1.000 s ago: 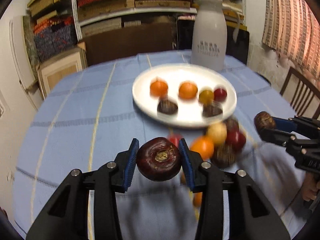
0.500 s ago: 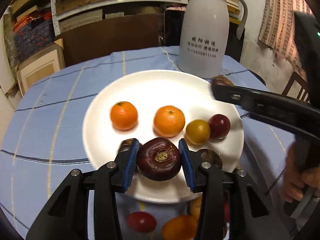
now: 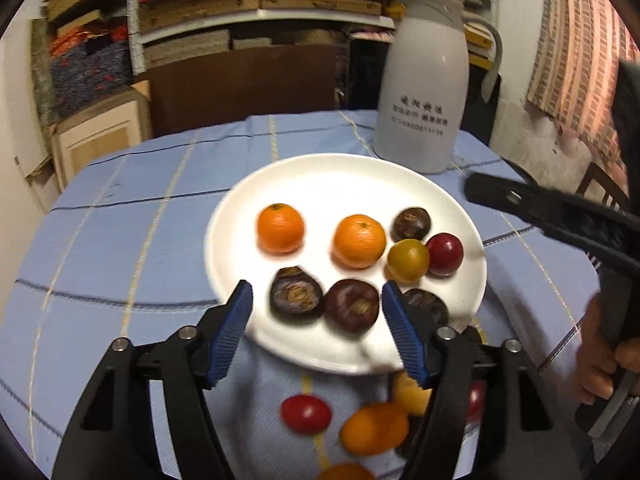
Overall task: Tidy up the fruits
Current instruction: 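Lower both water chestnuts onto the white plate while both tools open, then withdraw both open tools from the plate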
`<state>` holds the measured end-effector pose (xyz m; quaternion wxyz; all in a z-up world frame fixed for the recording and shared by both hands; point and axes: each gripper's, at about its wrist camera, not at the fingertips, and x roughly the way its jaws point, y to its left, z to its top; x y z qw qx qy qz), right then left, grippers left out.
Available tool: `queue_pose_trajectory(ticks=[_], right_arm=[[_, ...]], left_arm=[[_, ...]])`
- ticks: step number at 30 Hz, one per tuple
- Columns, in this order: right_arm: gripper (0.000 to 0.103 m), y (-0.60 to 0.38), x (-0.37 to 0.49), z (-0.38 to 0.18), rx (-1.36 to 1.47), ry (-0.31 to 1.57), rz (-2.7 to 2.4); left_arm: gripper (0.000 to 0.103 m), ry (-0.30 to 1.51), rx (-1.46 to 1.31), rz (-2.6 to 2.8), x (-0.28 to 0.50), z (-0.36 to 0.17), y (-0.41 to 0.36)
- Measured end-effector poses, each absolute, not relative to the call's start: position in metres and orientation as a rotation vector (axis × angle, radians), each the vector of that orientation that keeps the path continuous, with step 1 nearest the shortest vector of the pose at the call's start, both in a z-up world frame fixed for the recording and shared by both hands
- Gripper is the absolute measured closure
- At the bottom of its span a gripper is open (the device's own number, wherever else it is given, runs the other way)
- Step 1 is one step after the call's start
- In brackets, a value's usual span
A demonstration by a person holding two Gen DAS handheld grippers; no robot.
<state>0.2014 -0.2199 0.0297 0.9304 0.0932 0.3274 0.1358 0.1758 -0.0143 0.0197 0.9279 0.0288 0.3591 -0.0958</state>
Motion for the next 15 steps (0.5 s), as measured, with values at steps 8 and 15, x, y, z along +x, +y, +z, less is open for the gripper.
queue_pose_trajectory(ticks=[8, 15], right_arm=[[0.032, -0.224, 0.129, -0.002, 0.169, 0.698, 0.257], [0.019, -0.225, 0.097, -0.01, 0.142, 0.688, 0.231]], left_arm=[[0.018, 0.736, -0.051, -0.092, 0.11, 0.007, 0.034], [0.014, 0.724, -0.005, -0.115, 0.057, -0.002, 0.03]])
